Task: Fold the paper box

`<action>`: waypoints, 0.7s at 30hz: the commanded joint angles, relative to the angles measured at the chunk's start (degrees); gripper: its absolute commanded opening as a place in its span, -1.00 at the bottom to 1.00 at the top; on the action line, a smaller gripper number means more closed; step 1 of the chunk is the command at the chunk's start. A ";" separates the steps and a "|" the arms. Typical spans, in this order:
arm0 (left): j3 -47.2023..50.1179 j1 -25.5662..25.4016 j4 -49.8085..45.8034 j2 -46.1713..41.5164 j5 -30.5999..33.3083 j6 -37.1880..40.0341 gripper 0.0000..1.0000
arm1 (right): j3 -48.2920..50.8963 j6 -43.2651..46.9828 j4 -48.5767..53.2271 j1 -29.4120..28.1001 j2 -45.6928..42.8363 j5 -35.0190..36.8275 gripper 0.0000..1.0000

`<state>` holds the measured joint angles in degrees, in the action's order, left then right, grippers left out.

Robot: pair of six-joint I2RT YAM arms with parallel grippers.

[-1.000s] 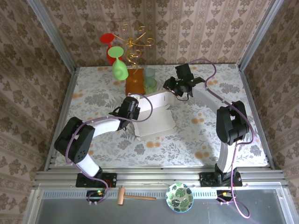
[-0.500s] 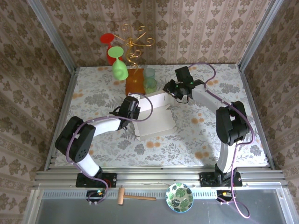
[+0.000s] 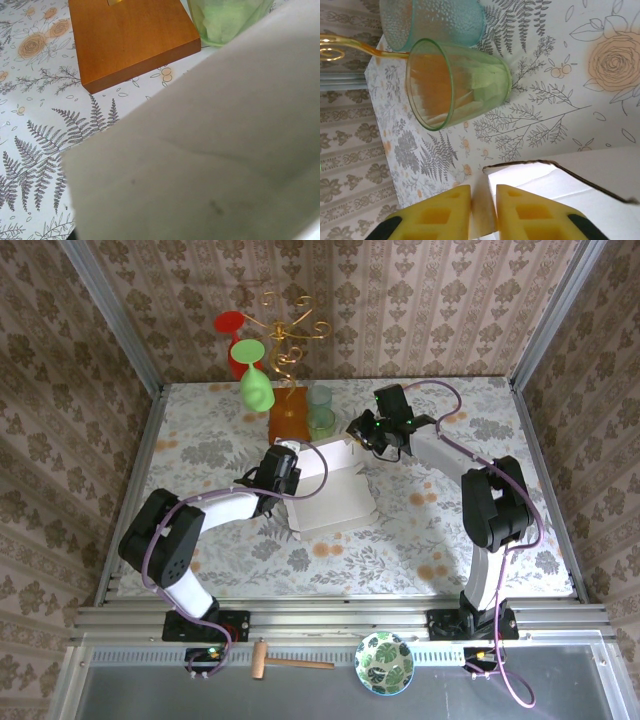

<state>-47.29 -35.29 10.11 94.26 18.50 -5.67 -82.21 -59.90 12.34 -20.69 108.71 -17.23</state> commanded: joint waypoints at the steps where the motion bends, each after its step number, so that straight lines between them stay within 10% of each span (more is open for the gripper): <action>1: -1.13 -0.37 -3.43 1.63 1.80 1.76 -1.00 | 1.83 -3.65 -2.34 -0.32 -1.67 -1.12 -0.72; 12: -2.30 -0.31 -4.31 2.69 4.17 -2.75 -1.00 | 9.93 -4.24 -8.86 0.03 -3.40 0.65 -0.77; 21: -1.81 -0.38 -3.58 2.69 3.93 -1.29 -1.00 | 22.45 -1.93 -23.19 4.25 -14.53 1.63 -0.07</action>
<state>-48.93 -35.77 9.39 95.81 20.38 -8.14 -62.96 -64.05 -6.85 -18.02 99.85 -17.96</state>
